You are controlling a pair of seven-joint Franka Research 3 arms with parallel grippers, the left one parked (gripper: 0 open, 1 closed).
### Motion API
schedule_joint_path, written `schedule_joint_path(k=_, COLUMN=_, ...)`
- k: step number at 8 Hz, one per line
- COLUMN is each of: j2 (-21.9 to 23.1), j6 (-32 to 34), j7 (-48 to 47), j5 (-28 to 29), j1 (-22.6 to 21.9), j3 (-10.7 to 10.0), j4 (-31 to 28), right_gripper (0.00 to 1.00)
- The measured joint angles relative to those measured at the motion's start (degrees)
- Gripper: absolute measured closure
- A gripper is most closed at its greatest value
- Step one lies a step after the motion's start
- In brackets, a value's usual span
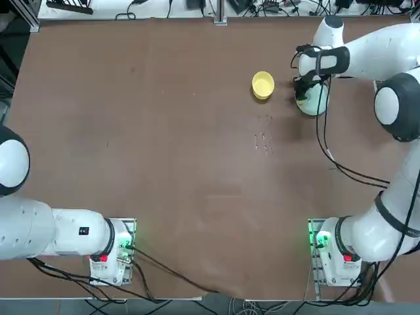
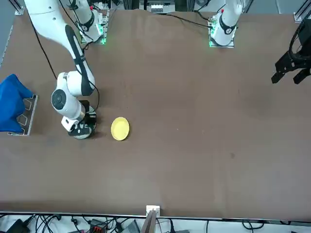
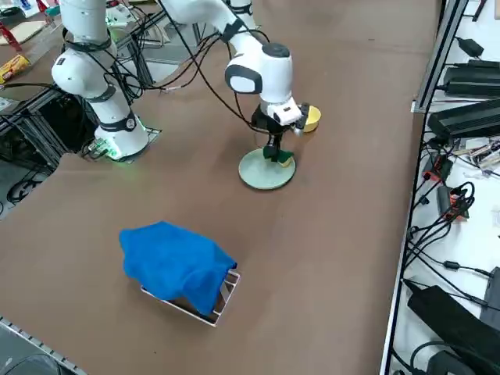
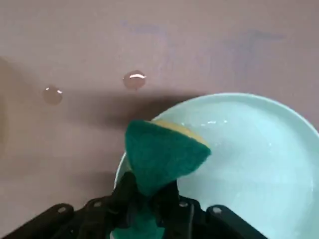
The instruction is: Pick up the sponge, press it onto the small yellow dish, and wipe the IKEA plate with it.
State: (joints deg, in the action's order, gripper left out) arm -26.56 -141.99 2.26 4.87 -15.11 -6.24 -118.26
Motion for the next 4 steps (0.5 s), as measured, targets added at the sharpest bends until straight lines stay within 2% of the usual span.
schedule_joint_path(k=4, j2=3.71, j6=-0.05, j7=-0.32, j5=0.19, j1=0.18, j3=0.0, j4=-4.71, right_gripper=0.79)
